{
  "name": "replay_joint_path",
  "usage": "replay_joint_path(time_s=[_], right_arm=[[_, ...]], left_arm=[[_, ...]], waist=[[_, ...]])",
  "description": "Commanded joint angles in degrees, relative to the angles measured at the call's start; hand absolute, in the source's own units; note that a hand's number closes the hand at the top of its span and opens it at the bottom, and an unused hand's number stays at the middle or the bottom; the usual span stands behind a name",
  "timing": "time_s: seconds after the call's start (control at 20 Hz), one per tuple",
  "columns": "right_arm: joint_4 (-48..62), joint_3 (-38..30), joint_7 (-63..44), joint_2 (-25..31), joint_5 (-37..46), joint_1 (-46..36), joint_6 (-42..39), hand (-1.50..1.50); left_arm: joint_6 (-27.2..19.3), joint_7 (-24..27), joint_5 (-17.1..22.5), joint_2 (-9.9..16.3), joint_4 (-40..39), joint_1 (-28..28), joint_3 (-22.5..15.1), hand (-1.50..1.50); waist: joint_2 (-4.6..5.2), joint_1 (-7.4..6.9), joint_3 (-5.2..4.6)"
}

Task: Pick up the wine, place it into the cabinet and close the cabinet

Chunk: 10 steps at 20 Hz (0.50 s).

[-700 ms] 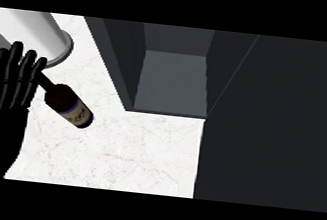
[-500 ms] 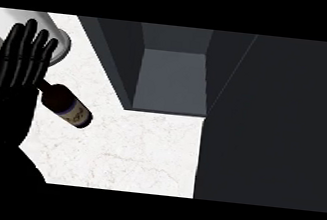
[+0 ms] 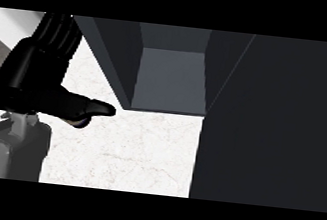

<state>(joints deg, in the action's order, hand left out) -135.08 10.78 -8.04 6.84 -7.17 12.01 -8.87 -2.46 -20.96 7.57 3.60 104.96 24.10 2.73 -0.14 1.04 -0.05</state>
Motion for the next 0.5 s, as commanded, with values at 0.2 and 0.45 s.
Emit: replay_joint_path(time_s=[0.2,0.45], right_arm=[[-12.5,4.7,-8.4,0.6,-0.7,6.2,0.0,-1.50],[-16.1,5.2,-12.9,1.5,-1.7,5.4,1.1,-1.50]], left_arm=[[-7.2,-14.2,-1.6,-2.1,5.2,8.2,-3.3,-1.50],[-11.7,-19.2,-6.0,-3.5,9.7,7.7,-8.9,-1.50]], waist=[[-0.10,-0.52,0.06],[-0.22,-0.62,0.05]])
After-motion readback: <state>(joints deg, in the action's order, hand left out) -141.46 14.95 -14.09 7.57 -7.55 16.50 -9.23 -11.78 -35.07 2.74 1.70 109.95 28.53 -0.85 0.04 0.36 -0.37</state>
